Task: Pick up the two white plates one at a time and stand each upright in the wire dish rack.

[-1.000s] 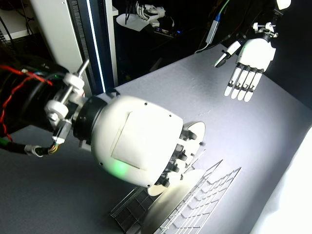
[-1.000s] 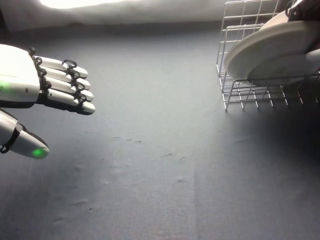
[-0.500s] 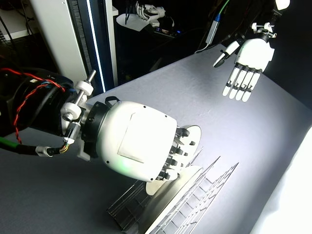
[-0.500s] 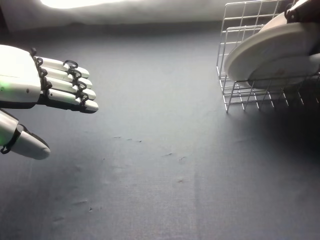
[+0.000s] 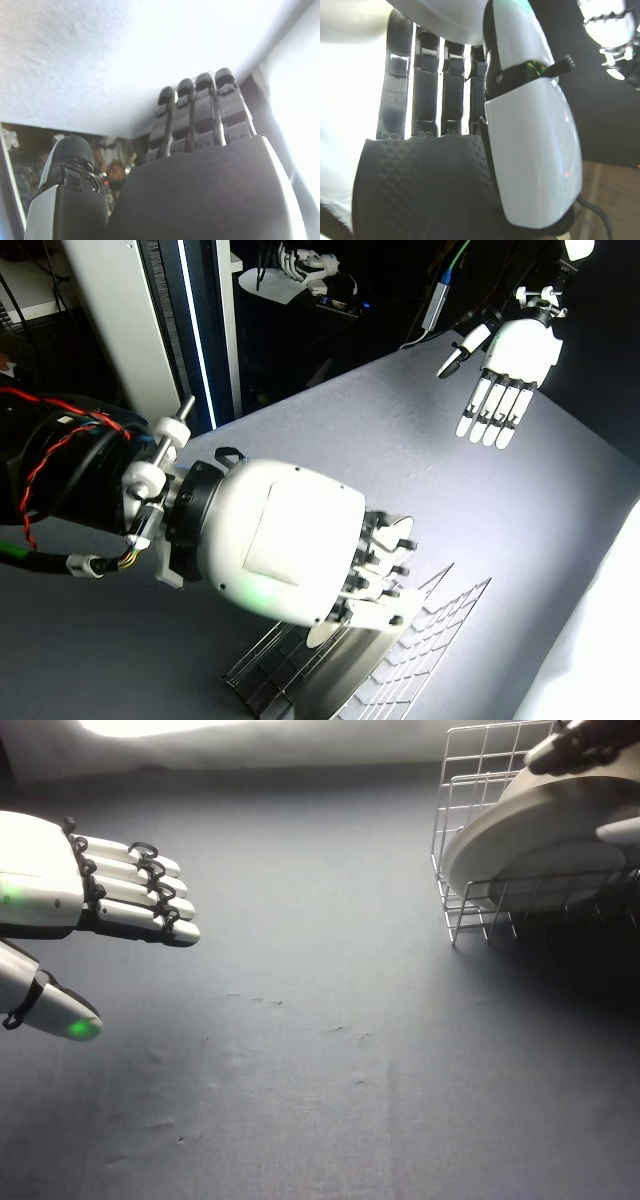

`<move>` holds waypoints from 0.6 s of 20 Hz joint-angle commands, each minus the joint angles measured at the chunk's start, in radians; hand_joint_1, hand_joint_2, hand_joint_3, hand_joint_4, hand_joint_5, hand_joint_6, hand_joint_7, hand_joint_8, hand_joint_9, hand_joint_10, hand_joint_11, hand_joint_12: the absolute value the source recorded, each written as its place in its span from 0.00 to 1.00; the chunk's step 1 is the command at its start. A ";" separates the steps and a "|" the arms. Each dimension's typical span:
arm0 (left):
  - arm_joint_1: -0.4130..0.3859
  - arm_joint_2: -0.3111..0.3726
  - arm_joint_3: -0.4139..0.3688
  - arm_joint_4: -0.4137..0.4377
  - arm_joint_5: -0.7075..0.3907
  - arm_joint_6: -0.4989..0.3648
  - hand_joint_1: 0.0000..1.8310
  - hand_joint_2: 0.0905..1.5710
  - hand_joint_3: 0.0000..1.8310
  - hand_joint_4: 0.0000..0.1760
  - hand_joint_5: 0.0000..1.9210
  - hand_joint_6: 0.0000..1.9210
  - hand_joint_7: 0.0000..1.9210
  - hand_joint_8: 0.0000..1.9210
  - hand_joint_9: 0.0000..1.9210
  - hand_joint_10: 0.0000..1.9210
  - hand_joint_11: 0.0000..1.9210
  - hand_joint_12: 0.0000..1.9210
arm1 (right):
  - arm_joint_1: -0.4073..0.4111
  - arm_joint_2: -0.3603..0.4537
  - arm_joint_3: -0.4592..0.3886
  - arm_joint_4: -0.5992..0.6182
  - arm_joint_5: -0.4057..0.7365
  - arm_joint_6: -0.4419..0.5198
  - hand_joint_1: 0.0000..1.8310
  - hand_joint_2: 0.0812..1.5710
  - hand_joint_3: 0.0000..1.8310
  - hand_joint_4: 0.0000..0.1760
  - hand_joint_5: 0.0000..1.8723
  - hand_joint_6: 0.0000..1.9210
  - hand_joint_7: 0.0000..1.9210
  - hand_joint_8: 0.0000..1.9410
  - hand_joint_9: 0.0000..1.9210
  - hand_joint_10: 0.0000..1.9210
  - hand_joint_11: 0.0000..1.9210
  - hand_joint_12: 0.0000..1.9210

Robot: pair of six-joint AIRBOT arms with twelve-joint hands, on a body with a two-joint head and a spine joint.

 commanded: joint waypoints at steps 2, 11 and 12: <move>-0.005 0.009 0.001 -0.066 -0.020 -0.004 0.00 0.75 0.00 0.00 0.09 0.00 0.07 0.00 0.04 0.00 0.00 0.00 | 0.033 0.008 -0.014 -0.010 0.127 0.007 0.70 0.62 0.00 0.00 0.36 0.00 0.39 0.00 0.40 0.00 0.17 0.60; -0.005 0.010 -0.014 -0.066 -0.044 -0.004 0.00 0.73 0.00 0.00 0.07 0.00 0.05 0.00 0.02 0.00 0.00 0.00 | 0.057 0.016 -0.049 -0.380 0.338 0.019 0.48 0.66 0.00 0.00 0.03 0.00 0.04 0.00 0.04 0.00 0.00 0.24; -0.005 0.015 -0.030 -0.066 -0.060 -0.004 0.00 0.72 0.00 0.00 0.05 0.00 0.04 0.00 0.02 0.00 0.00 0.00 | 0.057 0.018 -0.049 -0.454 0.387 0.018 0.48 0.64 0.00 0.00 0.02 0.00 0.03 0.00 0.04 0.00 0.00 0.22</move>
